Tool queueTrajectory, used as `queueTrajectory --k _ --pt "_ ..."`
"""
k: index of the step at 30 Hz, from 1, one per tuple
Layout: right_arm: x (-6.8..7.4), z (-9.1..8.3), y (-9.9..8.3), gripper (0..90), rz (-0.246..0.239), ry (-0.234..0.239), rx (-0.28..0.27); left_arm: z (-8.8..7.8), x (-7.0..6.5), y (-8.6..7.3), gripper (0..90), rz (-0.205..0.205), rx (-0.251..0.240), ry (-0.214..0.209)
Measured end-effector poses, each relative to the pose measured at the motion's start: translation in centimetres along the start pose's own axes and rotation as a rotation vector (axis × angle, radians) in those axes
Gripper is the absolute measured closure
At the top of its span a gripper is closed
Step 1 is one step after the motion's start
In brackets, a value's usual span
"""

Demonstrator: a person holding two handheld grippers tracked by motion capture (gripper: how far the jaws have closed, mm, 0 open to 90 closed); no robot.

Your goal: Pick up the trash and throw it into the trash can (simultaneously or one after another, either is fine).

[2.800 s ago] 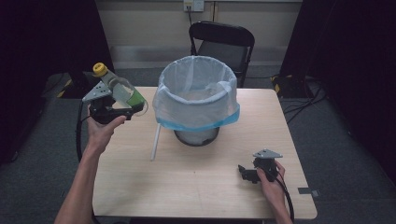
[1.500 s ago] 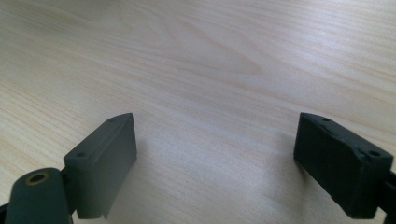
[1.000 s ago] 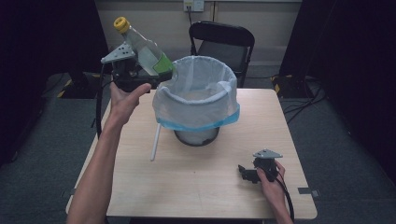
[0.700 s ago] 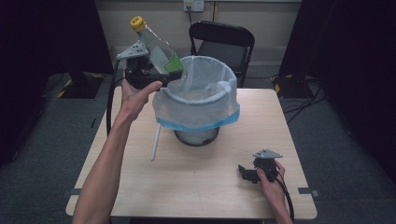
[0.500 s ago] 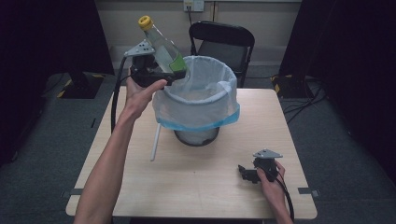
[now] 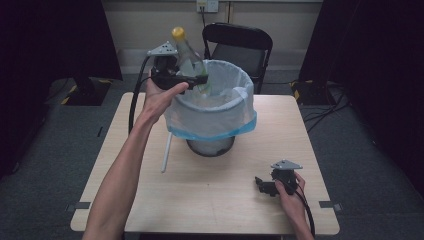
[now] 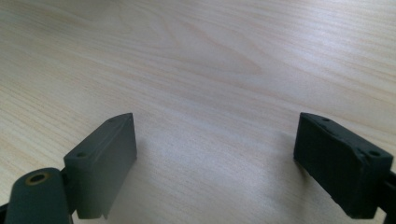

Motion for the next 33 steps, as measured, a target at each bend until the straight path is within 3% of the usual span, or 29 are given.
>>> queueTrajectory --k 1,4,10,13,16,18,22,28,31,32,33 --pt "0.0 0.0 0.0 12.3 -0.002 0.000 -0.001 -0.5 -0.1 0.4 24.9 0.001 -0.041 -0.009" --pt "0.0 0.0 0.0 12.3 -0.002 0.000 -0.001 -1.0 0.1 0.6 19.3 -0.002 -0.047 -0.008" --pt "0.0 0.0 0.0 12.7 0.002 -0.004 -0.002 -2.3 0.7 0.6 17.3 -0.010 -0.069 0.006" --pt "0.0 0.0 0.0 12.7 0.001 -0.004 -0.002 -2.9 1.2 0.4 17.1 -0.007 -0.069 0.025" --pt "0.0 0.0 0.0 12.7 0.000 -0.004 -0.002 -3.1 1.5 0.2 17.9 -0.013 -0.067 0.017" --pt "0.0 0.0 0.0 12.7 0.001 -0.004 -0.002 -3.4 1.7 -0.1 18.8 0.005 -0.044 0.030" --pt "0.0 0.0 0.0 12.7 0.001 -0.004 -0.002 -4.2 2.5 -0.2 19.3 -0.040 -0.072 0.023" --pt "0.0 0.0 0.0 12.7 0.001 -0.004 -0.002 -5.0 2.7 -0.8 22.8 -0.041 -0.065 0.013" --pt "0.0 0.0 0.0 12.7 0.001 -0.004 -0.002 -5.5 3.3 -1.6 22.8 -0.083 -0.065 0.013" --pt "0.0 0.0 0.0 12.7 0.001 -0.004 -0.002 -6.0 3.7 -2.1 24.2 -0.097 -0.080 0.048" --pt "0.0 0.0 0.0 12.7 0.001 -0.004 -0.002 -6.0 3.7 -2.1 24.2 -0.097 -0.080 0.048"
Point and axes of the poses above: each handheld gripper's, and its own axes: z roughly forward along the jaws, y roughly out of its top, x roughly to its left, the point moved 4 cm from there along z, roughly forward along the jaws, and after that the axes turned 14 degrees about y, right-handed, at the moved point
